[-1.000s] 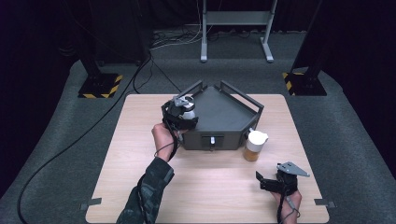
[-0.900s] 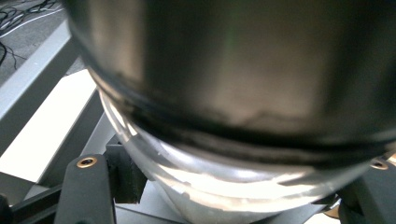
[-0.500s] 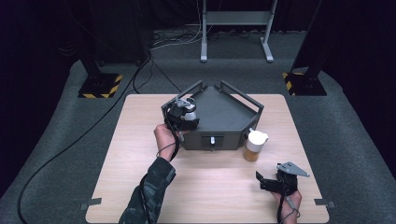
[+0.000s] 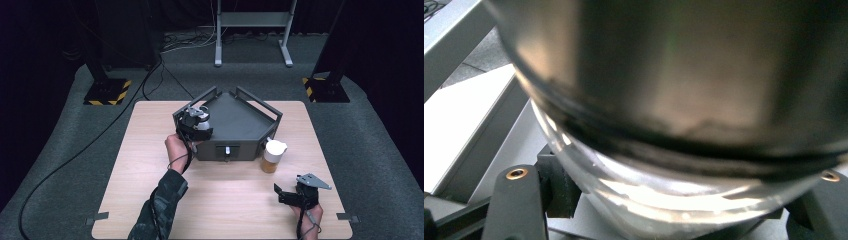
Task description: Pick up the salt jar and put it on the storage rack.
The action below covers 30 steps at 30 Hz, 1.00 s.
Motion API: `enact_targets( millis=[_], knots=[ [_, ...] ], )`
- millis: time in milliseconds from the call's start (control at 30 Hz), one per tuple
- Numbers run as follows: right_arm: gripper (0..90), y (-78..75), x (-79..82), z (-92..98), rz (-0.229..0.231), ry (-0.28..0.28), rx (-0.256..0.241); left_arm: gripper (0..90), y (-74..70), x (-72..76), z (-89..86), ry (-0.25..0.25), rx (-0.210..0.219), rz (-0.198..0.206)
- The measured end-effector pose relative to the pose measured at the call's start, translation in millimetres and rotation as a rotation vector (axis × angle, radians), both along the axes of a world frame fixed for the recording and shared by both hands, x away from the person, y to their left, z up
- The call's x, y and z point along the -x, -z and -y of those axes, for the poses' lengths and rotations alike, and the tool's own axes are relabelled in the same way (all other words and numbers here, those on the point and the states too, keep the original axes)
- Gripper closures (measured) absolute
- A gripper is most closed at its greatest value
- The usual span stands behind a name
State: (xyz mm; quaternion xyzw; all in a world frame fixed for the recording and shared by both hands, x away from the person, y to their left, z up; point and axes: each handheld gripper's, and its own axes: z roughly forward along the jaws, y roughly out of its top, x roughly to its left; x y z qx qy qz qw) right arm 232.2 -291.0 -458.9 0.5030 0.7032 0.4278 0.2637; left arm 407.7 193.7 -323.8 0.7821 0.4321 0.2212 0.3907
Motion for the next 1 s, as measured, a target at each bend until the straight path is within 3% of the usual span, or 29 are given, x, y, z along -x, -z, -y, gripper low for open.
enact_targets(
  millis=[467,733,900,1000],
  knots=[
    [0.2,0.0,0.0,0.1,0.0,0.0,0.0,31.4,0.3,1.1,1.1,-0.003,-0.001,0.002],
    [0.2,0.1,0.0,0.4,0.0,-0.001,-0.001,17.0,-6.3,6.7,4.4,-0.009,-0.007,0.011],
    [0.1,0.2,0.0,0.6,0.0,-0.001,-0.003,2.8,-9.5,15.5,6.0,-0.015,-0.024,0.034],
    [0.1,0.2,0.0,0.6,0.001,-0.001,-0.003,0.3,-12.1,23.0,5.0,-0.019,-0.032,0.04]
  ],
)
